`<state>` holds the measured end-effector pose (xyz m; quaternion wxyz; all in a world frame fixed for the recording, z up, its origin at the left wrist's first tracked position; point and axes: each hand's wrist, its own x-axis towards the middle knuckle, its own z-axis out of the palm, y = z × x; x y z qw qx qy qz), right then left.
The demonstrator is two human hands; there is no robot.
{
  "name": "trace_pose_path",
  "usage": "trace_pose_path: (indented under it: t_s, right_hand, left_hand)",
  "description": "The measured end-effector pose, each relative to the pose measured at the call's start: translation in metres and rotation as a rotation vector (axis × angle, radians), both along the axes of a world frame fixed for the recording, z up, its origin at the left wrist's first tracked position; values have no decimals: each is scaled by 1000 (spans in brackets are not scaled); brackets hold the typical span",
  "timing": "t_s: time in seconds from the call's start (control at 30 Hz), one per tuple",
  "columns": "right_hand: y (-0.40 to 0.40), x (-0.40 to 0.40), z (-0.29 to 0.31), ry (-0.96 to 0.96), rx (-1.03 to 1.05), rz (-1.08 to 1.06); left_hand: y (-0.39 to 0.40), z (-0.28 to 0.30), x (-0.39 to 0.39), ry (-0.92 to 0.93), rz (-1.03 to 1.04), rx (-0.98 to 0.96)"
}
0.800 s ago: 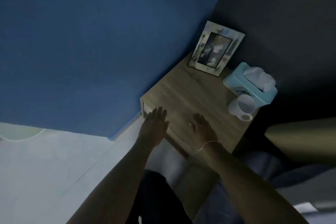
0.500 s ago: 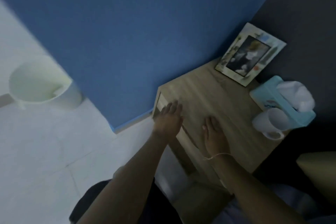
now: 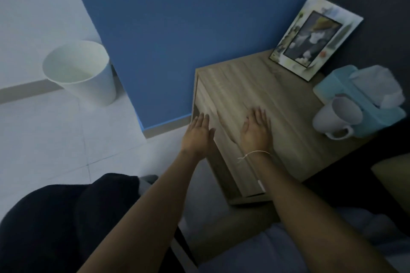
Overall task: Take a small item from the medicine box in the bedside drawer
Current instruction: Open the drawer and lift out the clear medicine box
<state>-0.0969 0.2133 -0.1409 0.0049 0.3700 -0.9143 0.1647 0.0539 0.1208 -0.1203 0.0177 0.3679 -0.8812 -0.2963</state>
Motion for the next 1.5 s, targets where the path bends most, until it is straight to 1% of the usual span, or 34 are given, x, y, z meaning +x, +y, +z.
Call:
trace_pose_path:
  t_s: [0.17, 0.27, 0.43, 0.57, 0.67, 0.73, 0.93, 1.0, 1.07, 1.13, 1.2, 1.33, 1.5]
  right_hand:
    - [-1, -2, -6, 32, -19, 0]
    - [0, -3, -9, 44, -23, -8]
    - [-1, -4, -13, 53, -15, -2]
    - [0, -5, -14, 65, -17, -6]
    - [0, -6, -14, 54, -17, -5]
    - [-1, -6, -14, 49, -19, -1]
    - [-3, -5, -12, 29, -33, -11]
    - [-3, -5, -10, 30, -31, -7]
    - [-2, -5, -9, 35, -20, 0]
    - [-1, -5, -9, 41, -16, 8]
    - [-1, -5, -9, 47, -34, 11]
    - [-2, -3, -10, 57, -67, 1]
    - [0, -3, -9, 57, -25, 15]
  left_hand:
    - [-6, -36, -24, 25, 126, 181]
    - [-5, -55, -37, 31, 149, 280]
    - [1, -72, -52, 147, 194, 350]
    - [3, -73, -58, 230, 170, 382]
    - [9, -69, -58, 308, 205, 424]
    - [10, -69, -54, 325, 210, 425]
    - [3, -72, -16, 316, 213, 358]
    - [-1, -65, 1, 332, 183, 256]
    - [-11, -56, 16, 312, 134, 72]
    - [-20, -47, 27, 206, 74, -78]
    - [-26, -41, 38, 79, 36, -144]
    - [-32, -38, 62, -74, 9, -205]
    - [-35, -33, 88, -145, 30, -211]
